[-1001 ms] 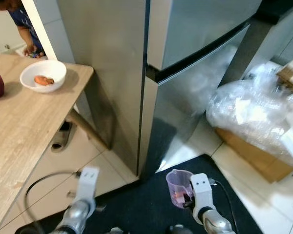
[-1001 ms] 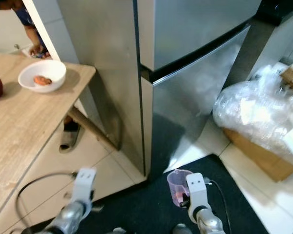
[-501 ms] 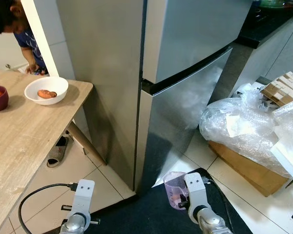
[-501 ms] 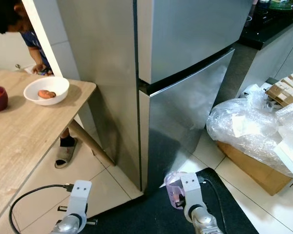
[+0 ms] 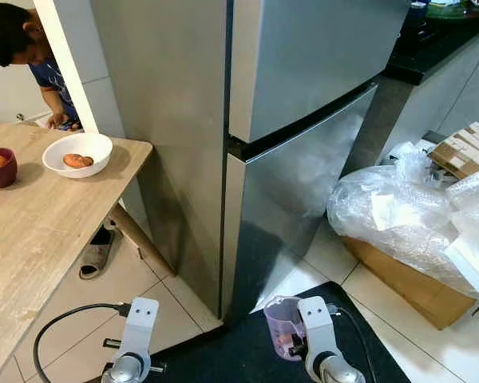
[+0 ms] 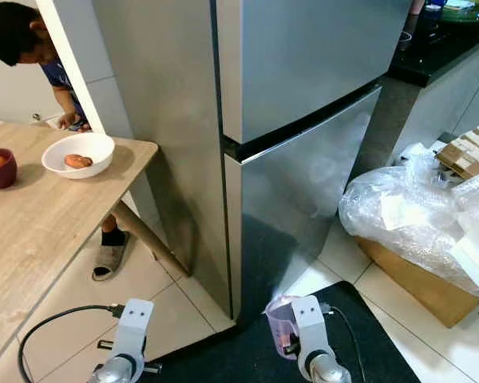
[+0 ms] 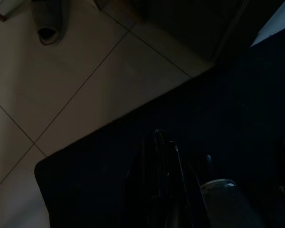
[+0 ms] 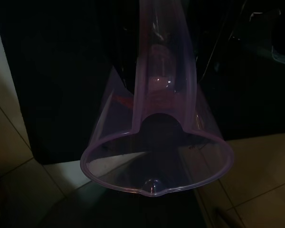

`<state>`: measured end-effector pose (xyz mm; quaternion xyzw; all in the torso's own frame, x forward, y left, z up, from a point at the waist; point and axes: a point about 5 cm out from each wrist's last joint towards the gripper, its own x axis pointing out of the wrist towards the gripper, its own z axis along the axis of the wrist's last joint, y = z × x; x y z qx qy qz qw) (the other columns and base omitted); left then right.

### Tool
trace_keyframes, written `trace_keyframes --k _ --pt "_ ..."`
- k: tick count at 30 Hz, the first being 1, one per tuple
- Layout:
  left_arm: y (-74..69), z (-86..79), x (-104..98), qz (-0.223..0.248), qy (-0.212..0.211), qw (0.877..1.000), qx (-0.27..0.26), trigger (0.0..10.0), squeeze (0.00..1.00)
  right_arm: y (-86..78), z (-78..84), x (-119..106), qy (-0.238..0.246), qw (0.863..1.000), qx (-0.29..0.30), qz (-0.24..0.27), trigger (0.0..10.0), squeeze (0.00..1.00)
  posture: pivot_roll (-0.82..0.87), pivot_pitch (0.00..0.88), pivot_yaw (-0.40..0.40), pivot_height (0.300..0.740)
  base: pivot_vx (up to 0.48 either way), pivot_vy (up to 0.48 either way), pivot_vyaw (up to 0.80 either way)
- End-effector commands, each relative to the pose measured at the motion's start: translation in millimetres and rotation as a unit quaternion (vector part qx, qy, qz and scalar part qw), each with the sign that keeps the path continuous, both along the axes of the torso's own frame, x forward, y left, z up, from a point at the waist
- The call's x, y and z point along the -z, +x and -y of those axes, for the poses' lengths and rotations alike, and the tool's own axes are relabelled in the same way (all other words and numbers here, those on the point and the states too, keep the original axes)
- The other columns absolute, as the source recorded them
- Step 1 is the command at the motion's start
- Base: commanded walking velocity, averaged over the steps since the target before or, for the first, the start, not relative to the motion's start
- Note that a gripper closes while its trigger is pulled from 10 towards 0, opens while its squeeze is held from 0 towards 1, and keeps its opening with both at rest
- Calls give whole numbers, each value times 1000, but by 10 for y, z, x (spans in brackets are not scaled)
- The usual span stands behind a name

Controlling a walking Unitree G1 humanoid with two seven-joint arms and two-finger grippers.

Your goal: Restocking fridge

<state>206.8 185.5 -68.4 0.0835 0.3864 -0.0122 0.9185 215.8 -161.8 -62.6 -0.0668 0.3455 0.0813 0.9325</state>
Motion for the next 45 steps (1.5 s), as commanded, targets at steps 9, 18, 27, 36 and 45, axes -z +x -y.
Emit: trace_keyframes --k 9,18,27,36,45 --pt "19 84 -2 2 -1 1000 17 10000 0 65 42 -42 -8 1000 -3 9 10000 0 -65 18 -16 740 0 0 0" --pt "100 119 -45 18 -17 1000 -19 10000 0 230 131 -153 -20 999 -15 25 10000 0 -76 0 -54 740 0 0 0" --pt "35 196 -4 12 -23 1000 -18 10000 0 121 203 -96 -25 999 -16 14 10000 0 -87 18 -71 740 0 0 0" --pt "-19 236 31 1 -22 1000 -1 10000 0 12 263 -38 -26 1000 -1 4 10000 0 -108 35 -31 740 0 0 0" --pt "64 132 -23 10 -5 1000 3 10000 0 -26 210 -4 -10 999 35 0 10000 0 -104 18 -10 740 0 0 0"
